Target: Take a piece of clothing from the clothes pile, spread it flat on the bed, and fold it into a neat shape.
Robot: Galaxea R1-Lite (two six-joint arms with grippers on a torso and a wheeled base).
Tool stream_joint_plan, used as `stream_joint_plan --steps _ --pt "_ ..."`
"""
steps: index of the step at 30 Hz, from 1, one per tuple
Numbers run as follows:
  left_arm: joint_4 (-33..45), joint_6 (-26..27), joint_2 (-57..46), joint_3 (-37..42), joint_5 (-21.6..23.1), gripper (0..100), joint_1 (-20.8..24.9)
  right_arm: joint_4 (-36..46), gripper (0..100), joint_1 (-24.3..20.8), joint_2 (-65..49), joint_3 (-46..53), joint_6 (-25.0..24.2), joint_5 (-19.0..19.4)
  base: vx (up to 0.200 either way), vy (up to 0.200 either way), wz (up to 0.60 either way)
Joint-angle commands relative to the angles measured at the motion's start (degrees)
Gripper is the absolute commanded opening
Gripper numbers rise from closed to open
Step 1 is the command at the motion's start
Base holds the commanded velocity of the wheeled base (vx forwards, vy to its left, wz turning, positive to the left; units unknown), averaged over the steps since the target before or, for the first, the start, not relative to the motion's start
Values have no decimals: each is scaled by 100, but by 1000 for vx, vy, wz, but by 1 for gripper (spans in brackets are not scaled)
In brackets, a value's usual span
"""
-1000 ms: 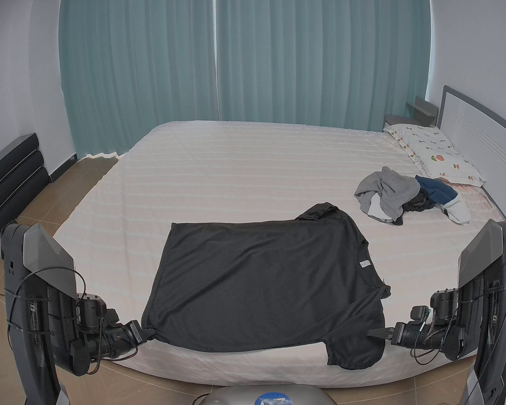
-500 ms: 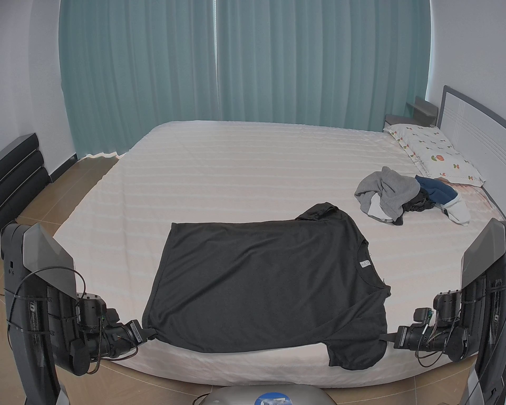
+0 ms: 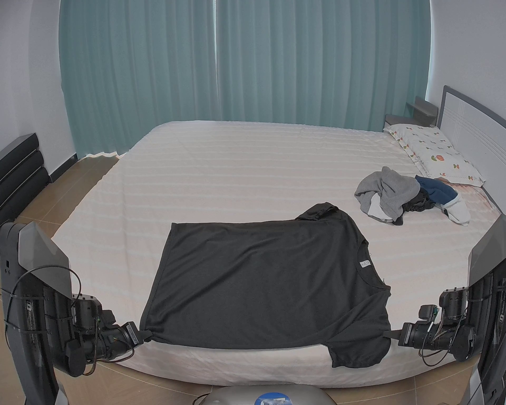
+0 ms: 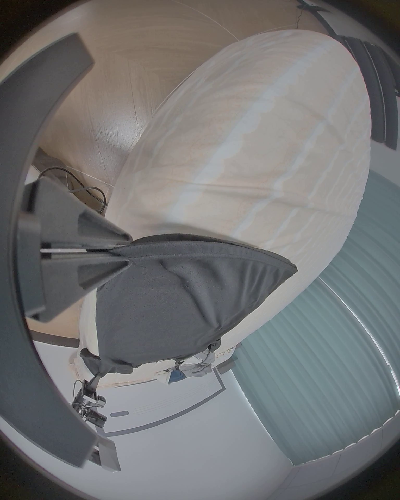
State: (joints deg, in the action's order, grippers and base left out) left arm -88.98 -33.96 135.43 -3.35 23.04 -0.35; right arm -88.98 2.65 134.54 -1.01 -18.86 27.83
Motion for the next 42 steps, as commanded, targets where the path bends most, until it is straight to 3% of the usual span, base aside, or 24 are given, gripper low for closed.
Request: stream_joint_plan --steps 1,8,18,33,42 --pt "-102 13 -122 36 -36 0 0 -14 0 69 187 101 -4 3 0 0 0" --pt "-102 346 -51 54 -45 0 0 803 0 280 -349 101 75 21 0 0 0" --pt "-102 927 -16 318 25 0 -17 2675 0 430 -1588 101 761 47 0 0 0" --pt "-93 1269 -43 326 -116 0 -158 3853 0 316 -2142 101 1262 -32 0 0 0" --pt "188 1630 -78 326 -502 0 -202 4161 0 236 -2274 101 1411 -59 0 0 0"
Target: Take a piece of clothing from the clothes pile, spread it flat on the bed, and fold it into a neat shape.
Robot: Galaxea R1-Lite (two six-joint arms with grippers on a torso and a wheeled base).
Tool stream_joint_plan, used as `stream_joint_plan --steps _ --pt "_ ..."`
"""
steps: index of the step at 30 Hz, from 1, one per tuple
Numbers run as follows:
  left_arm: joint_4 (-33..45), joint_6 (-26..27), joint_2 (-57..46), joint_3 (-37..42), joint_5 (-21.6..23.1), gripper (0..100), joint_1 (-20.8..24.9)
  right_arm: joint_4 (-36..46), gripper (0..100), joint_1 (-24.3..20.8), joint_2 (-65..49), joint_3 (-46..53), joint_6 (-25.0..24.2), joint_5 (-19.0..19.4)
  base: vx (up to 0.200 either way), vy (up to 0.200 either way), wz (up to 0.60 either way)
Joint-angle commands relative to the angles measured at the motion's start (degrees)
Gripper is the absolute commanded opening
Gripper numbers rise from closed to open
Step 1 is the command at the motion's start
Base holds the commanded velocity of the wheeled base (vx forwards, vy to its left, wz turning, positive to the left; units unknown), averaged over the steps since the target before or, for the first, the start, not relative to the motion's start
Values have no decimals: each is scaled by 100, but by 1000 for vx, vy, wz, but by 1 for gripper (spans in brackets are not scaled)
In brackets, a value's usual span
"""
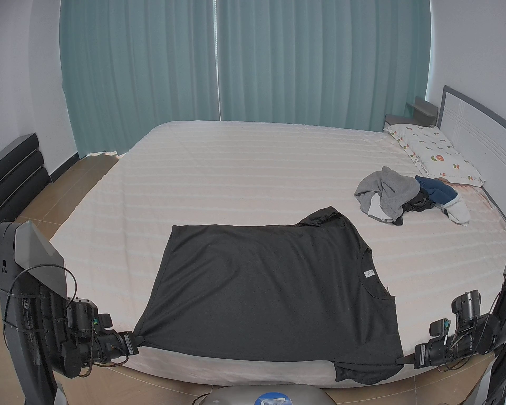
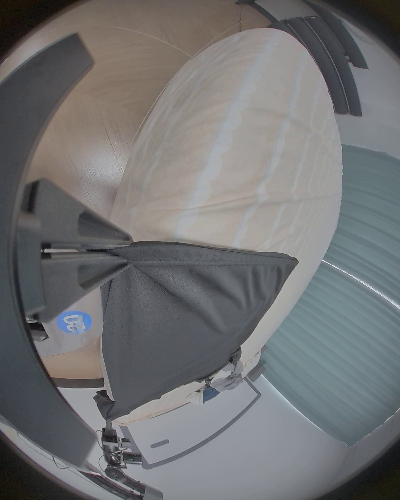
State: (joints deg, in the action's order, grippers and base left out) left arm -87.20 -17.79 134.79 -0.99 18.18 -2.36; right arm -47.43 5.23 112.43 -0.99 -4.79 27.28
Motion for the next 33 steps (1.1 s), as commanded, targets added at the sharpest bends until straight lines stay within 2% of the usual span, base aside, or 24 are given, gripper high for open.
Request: stream_joint_plan --steps 1,8,12,15,20,27,33 --pt "300 328 -93 90 -165 0 -1 120 0 -40 -108 99 57 -118 0 0 0" --pt "854 416 -498 90 -183 0 8 375 0 -75 -231 99 180 -267 0 0 0" --pt "1381 627 -761 90 -192 0 26 586 0 -136 -354 99 215 -557 0 0 0" --pt "1451 654 -814 90 -200 0 26 736 0 -163 -442 99 233 -584 0 0 0" --pt "1662 698 -840 90 -570 0 43 938 0 -198 -626 99 365 -601 0 0 0" --pt "2269 944 -1060 90 -605 0 87 1324 0 -189 -943 99 497 -707 0 0 0" --pt "2365 970 -1333 90 -578 0 105 1210 0 -154 -1066 90 470 -698 0 0 0"
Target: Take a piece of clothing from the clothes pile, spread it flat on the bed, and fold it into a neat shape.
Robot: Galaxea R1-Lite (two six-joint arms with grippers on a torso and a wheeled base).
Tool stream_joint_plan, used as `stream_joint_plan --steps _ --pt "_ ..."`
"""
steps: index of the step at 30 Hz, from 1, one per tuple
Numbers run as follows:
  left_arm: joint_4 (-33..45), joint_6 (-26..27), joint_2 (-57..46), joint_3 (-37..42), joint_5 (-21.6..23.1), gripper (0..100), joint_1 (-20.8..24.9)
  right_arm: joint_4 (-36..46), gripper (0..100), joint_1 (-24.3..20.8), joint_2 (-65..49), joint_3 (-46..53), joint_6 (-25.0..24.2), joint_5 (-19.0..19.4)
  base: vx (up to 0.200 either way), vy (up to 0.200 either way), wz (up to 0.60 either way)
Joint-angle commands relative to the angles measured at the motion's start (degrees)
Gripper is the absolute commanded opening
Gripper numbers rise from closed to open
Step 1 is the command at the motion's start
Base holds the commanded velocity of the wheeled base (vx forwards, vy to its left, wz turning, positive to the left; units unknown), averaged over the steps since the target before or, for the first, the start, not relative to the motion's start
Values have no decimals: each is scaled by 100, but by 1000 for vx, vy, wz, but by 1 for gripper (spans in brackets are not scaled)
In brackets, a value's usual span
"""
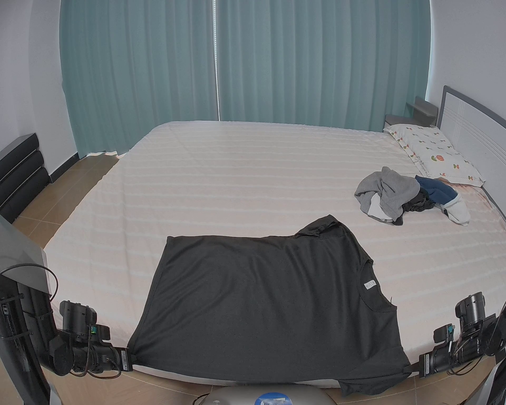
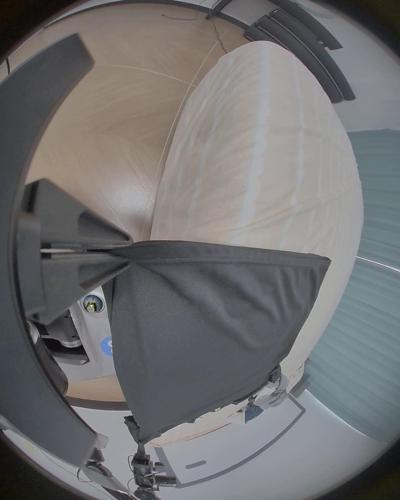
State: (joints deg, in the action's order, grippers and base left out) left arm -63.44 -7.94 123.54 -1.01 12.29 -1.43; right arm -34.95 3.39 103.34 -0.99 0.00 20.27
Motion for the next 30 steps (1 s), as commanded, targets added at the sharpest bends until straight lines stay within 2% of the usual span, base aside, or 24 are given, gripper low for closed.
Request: stream_joint_plan --steps 1,6,7,11,17,27,30 --pt "-81 -33 -304 75 28 0 2 -144 0 65 -323 64 -79 29 0 0 0" --pt "-283 -551 -577 -22 54 0 11 -363 0 74 -552 -121 -527 56 0 0 0" --pt "-459 -1052 -638 -127 46 0 81 -486 0 21 -543 -235 -826 65 0 0 0" --pt "-1030 -1975 -603 -347 10 0 160 -899 0 -181 -411 -429 -1441 73 0 0 0" --pt "-1259 -2283 -550 -479 19 0 160 -1436 0 -339 -60 -666 -1969 56 0 0 0" --pt "-1259 -2836 -164 -1006 46 0 169 -2622 0 -339 582 -833 -2039 29 0 0 0" --pt "-1259 -3144 -128 -1164 46 0 310 -2833 0 -330 696 -877 -2109 21 0 0 0"
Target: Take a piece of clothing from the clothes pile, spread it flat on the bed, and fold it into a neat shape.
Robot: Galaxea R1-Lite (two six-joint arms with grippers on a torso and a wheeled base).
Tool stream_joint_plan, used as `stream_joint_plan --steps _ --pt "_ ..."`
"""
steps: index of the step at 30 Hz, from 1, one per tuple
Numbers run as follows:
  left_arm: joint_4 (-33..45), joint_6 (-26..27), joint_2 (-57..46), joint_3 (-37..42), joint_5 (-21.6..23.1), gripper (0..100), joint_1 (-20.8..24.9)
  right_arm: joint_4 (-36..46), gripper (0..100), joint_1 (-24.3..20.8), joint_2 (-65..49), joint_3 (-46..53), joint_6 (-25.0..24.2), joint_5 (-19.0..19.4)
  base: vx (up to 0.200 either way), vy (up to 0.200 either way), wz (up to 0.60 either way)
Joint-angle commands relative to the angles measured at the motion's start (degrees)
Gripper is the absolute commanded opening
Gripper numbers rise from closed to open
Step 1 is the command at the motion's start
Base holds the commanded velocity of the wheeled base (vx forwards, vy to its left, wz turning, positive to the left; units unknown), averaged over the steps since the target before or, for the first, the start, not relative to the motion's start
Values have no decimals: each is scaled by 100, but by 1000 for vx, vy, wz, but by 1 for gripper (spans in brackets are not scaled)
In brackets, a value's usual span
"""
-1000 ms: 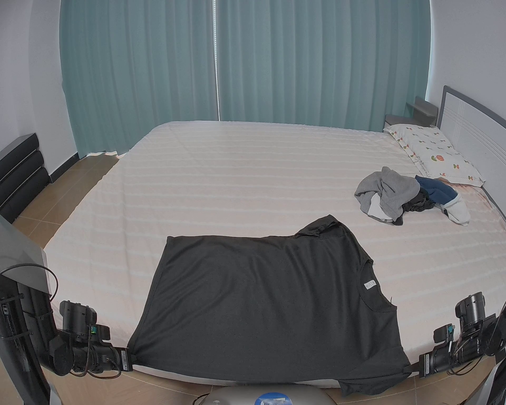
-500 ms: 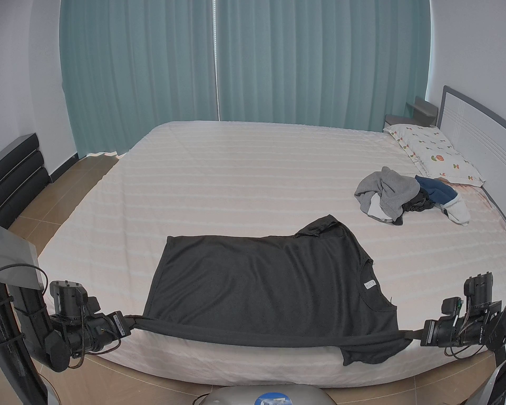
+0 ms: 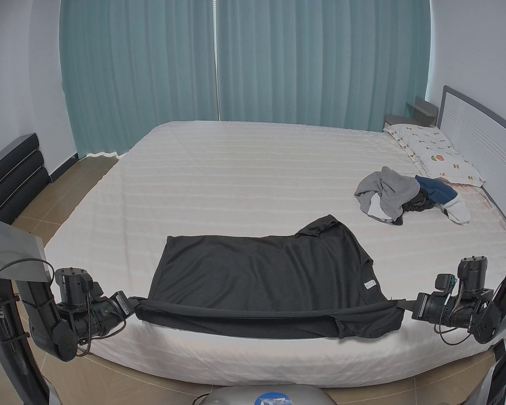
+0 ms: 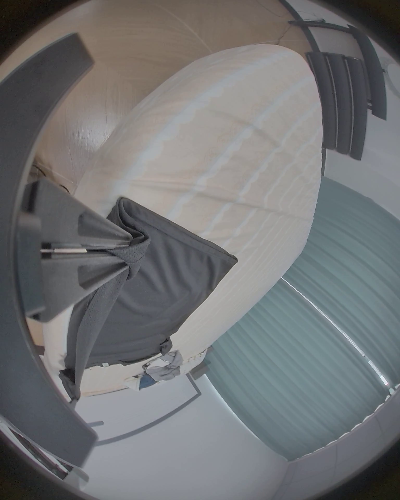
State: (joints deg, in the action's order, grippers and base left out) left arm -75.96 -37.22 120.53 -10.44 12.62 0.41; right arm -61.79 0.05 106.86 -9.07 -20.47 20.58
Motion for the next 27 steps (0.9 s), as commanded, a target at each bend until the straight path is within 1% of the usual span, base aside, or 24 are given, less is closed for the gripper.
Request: stream_joint_plan --steps 1,2,3,11,15,24,27 --pt "-7 -216 173 -222 13 0 126 -149 0 4 344 -69 -63 -10 0 0 0" --pt "-7 -409 190 -345 4 0 213 -228 0 -5 467 -104 -186 25 0 0 0" --pt "-7 -444 190 -389 -5 0 249 -272 0 -22 537 -139 -230 25 0 0 0" --pt "-7 -479 217 -503 -49 0 275 -729 0 4 1100 -534 -370 -27 0 0 0" --pt "-7 -664 287 -635 -58 0 275 -896 0 4 1153 -614 -528 -27 0 0 0" --pt "-7 -822 322 -758 -58 0 257 -966 0 -31 1346 -693 -564 8 0 0 0" --pt "-7 -831 445 -829 -58 0 257 -1265 0 -31 1654 -807 -564 -19 0 0 0"
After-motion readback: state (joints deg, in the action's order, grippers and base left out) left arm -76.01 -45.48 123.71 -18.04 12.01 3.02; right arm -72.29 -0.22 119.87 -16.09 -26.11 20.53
